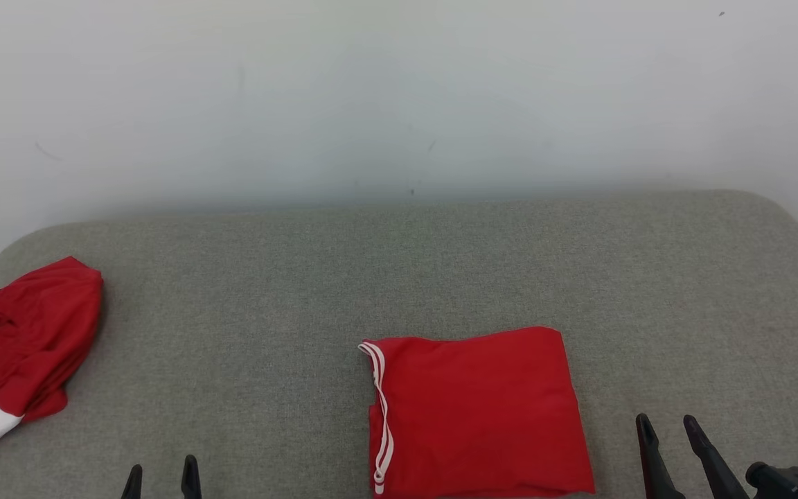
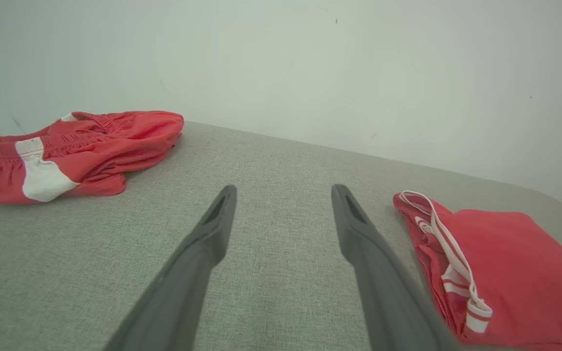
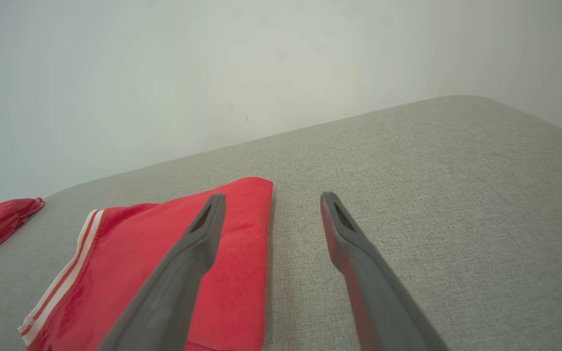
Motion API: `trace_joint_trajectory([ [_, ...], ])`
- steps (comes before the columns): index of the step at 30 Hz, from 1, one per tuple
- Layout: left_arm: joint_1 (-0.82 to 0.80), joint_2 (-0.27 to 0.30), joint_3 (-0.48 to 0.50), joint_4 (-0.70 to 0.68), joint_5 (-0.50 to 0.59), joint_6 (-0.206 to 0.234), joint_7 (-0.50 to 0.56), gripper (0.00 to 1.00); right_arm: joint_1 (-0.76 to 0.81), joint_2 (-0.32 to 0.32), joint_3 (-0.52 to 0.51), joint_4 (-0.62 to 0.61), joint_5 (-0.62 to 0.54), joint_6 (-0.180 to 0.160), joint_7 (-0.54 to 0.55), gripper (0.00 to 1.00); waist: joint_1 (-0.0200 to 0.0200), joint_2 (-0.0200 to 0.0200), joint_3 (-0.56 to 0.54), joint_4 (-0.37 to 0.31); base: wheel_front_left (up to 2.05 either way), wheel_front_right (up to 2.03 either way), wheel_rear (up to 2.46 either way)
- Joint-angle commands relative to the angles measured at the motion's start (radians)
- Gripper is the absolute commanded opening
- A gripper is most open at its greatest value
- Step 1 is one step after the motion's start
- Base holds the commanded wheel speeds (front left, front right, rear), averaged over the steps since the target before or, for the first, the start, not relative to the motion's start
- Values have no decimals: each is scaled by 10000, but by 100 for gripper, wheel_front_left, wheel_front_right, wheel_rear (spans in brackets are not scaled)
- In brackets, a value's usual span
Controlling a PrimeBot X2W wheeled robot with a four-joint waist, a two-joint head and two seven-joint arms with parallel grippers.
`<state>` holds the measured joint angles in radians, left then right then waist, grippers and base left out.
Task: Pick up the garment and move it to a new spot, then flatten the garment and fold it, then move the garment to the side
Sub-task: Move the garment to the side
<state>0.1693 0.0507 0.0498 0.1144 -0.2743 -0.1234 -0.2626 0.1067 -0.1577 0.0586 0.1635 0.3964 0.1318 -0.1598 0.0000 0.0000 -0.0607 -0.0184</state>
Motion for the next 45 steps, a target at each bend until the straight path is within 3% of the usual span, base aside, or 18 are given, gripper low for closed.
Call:
trace_joint_trajectory([
  [1,128,-5,-13,-13,17,7,-28,100,-13,60,5,-20,142,-24,-57,100,0,0,14,-4,0,0,0],
  [12,57,-5,-78,-4,-31,77,-28,100,-162,97,-21,-36,272,-25,126,100,0,0,119,18,0,0,0],
  [17,-109,-2,-214,-1,-90,108,-28,100,-442,153,-387,-250,463,-25,749,100,0,0,254,288,0,0,0],
  [25,-328,-7,-441,-246,-274,159,-28,100,-1485,336,-1219,-830,230,-25,3820,100,0,0,927,895,0,0,0],
  [29,-556,-5,-601,-305,-377,198,-28,100,-2233,698,-1993,-935,-503,-25,6066,100,0,0,1539,1274,0,0,0],
  [33,-861,-4,-712,-287,-456,225,-28,100,-2620,941,-2440,-831,-1050,-25,7646,100,0,0,1920,1601,0,0,0],
  [38,-1171,-7,-858,-311,-548,254,-28,100,-2601,1058,-2600,-847,-1315,-25,8819,100,0,0,2296,1888,0,0,0],
  [45,-1339,-6,-940,-336,-642,308,-28,100,-2406,1078,-2323,-643,-1224,-25,9515,100,0,0,2611,1987,0,0,0],
])
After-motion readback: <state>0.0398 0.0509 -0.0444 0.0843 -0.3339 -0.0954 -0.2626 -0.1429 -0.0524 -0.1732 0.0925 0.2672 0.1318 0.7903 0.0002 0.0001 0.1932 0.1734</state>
